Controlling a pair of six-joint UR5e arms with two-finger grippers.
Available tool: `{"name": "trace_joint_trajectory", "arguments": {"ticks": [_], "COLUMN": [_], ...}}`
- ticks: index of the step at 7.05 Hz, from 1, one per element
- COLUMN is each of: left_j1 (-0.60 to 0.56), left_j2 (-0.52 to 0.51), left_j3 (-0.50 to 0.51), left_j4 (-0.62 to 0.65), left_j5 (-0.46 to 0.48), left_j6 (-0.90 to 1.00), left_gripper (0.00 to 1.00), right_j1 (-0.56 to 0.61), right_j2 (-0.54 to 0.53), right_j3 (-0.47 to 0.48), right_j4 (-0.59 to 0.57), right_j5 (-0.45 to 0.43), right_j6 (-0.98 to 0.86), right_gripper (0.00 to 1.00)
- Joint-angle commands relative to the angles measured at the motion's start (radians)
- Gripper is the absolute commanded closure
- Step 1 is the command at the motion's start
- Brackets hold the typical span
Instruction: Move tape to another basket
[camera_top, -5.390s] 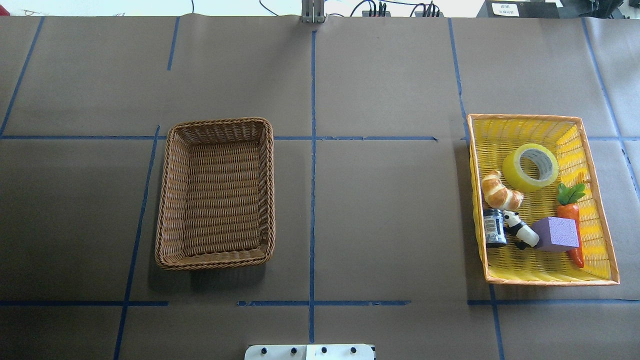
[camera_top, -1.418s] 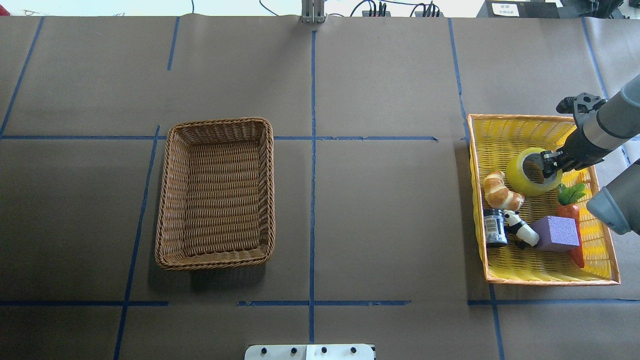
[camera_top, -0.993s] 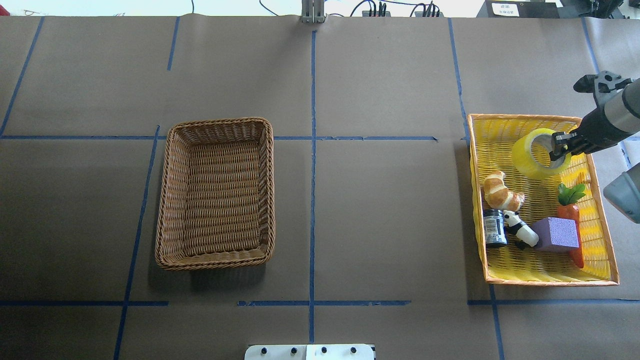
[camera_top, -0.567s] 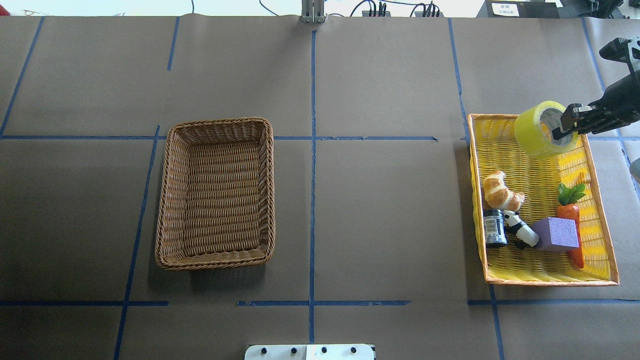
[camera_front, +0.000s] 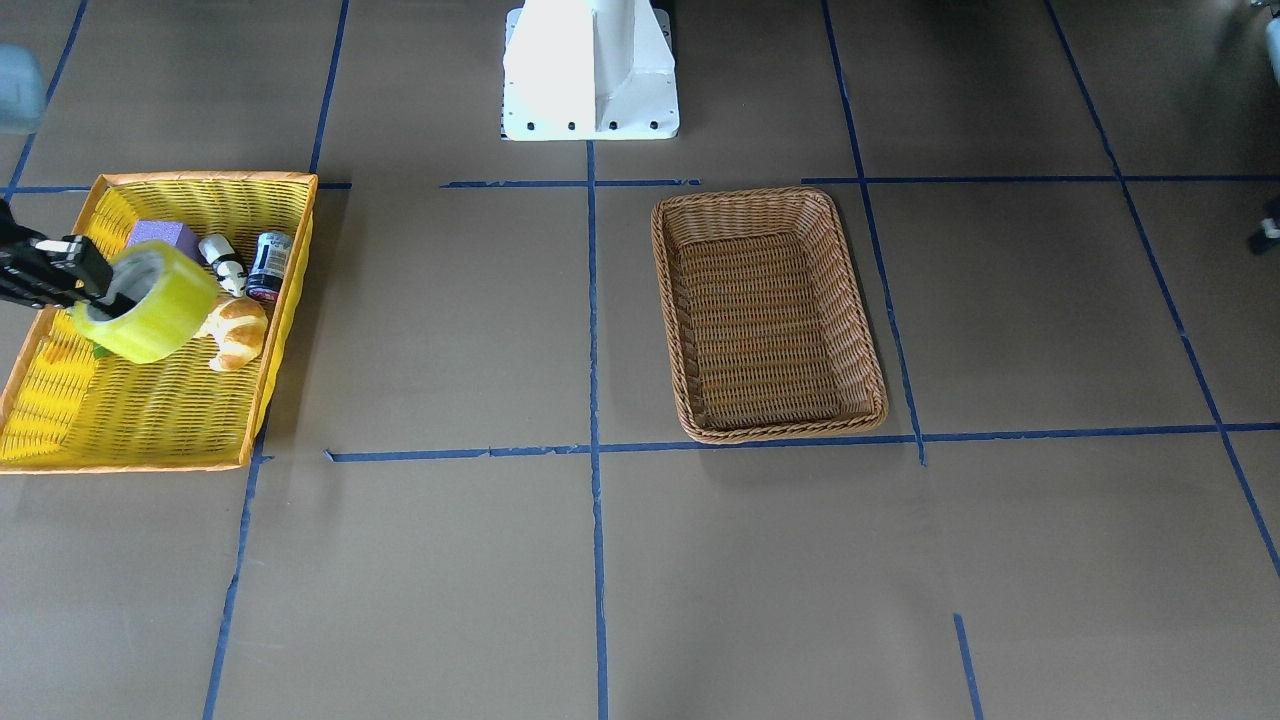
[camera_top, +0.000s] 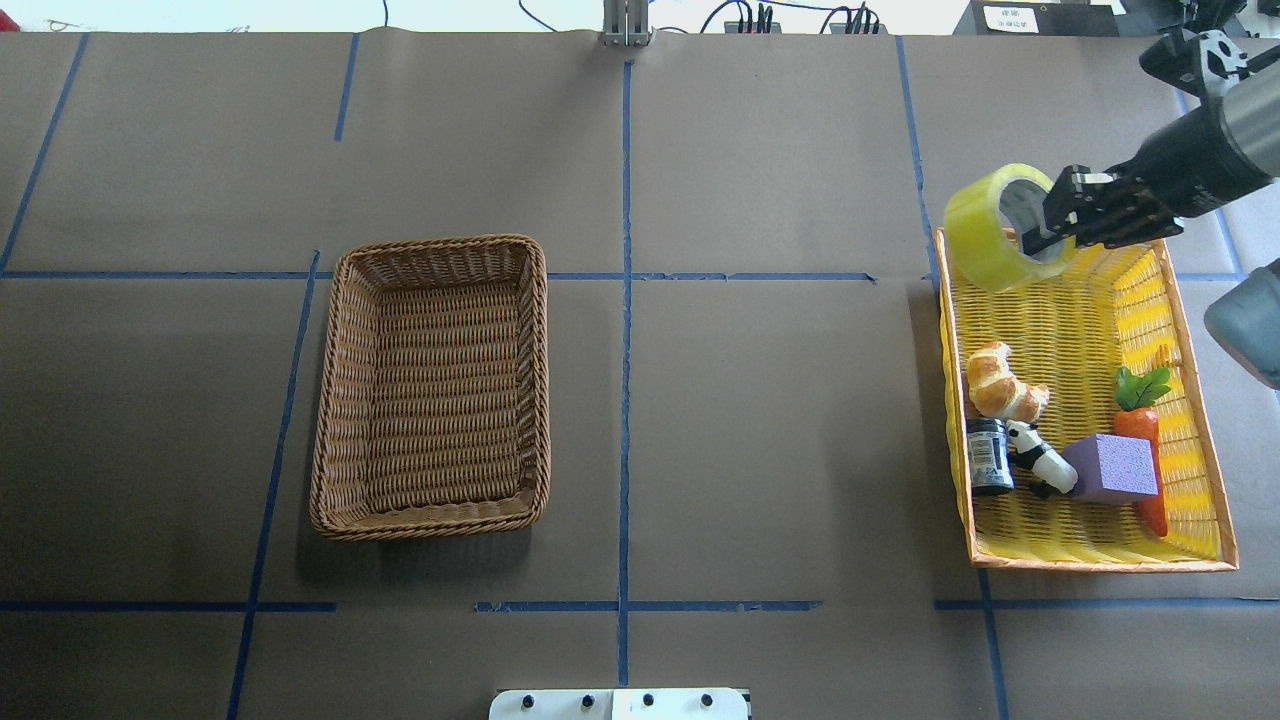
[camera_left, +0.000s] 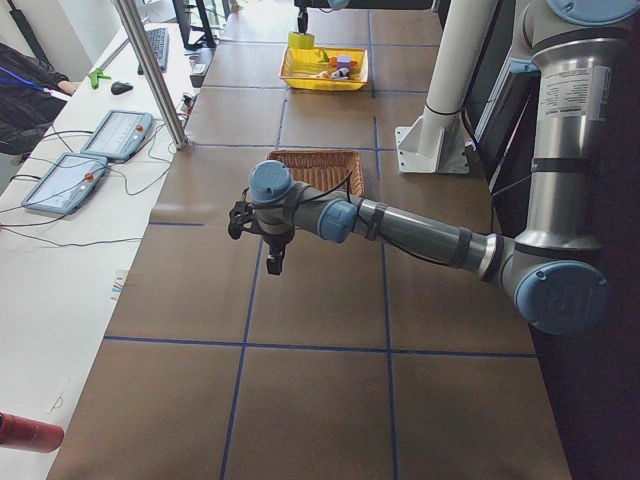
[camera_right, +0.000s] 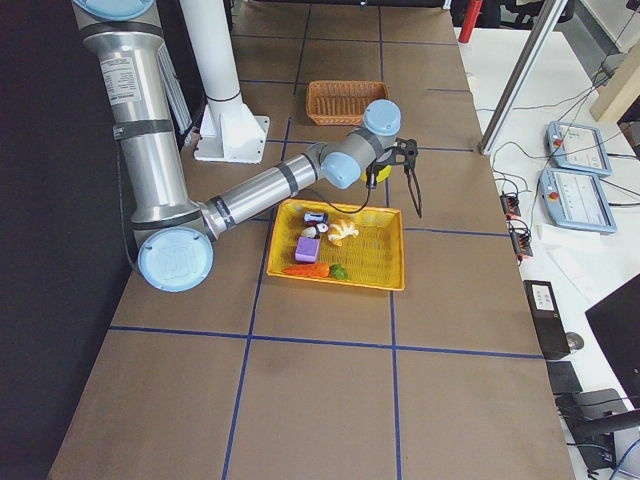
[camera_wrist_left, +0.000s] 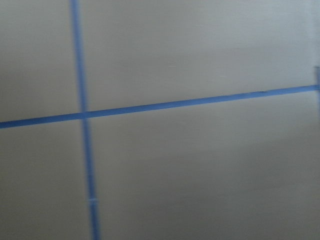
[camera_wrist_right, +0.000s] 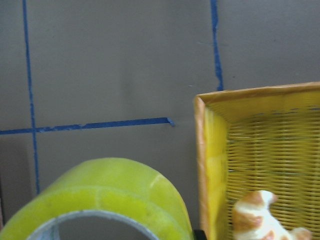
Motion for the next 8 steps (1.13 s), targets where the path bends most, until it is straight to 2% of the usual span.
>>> {"name": "trace_joint_trajectory", "arguments": {"ticks": [1,2,4,5,7,8], "left_j1": [0.218,0.282,0.330,0.355,0.453,0.490], "left_j2": [-0.011,-0.057,-0.149,-0.178,-0.178,-0.180], "left_j3": [-0.020,-0.021,-0.032,-0.018,-0.009,0.000], "left_j4": [-0.466,-0.567,-0.719,-0.870,-1.161,-1.281], "left_j5": [0.008,0.023,0.042,0.049,0.195,0.229], "left_j6": [-0.656,-0.829,-1.174,-1.350,-1.593,-1.682], "left_gripper": [0.00,0.00,0.00,0.00,0.00,0.00], "right_j1": [-0.111,-0.156,-0.254,-0.294,-0.421,-0.467], "right_j2": [0.054,0.054,0.052,0.052,0.054,0.071], "right_j3": [0.001,-0.004,-0.005,-0.002,0.003,0.003], "right_j4": [0.292,0.417,0.604,0.696,0.871,0.920], "right_j5": [-0.053,-0.098,-0.207,-0.259,-0.388,-0.405], "right_j6": [0.399,0.518,0.696,0.790,0.896,0.895], "right_gripper": [0.99,0.99,0.99,0.99,1.00,1.00]}}
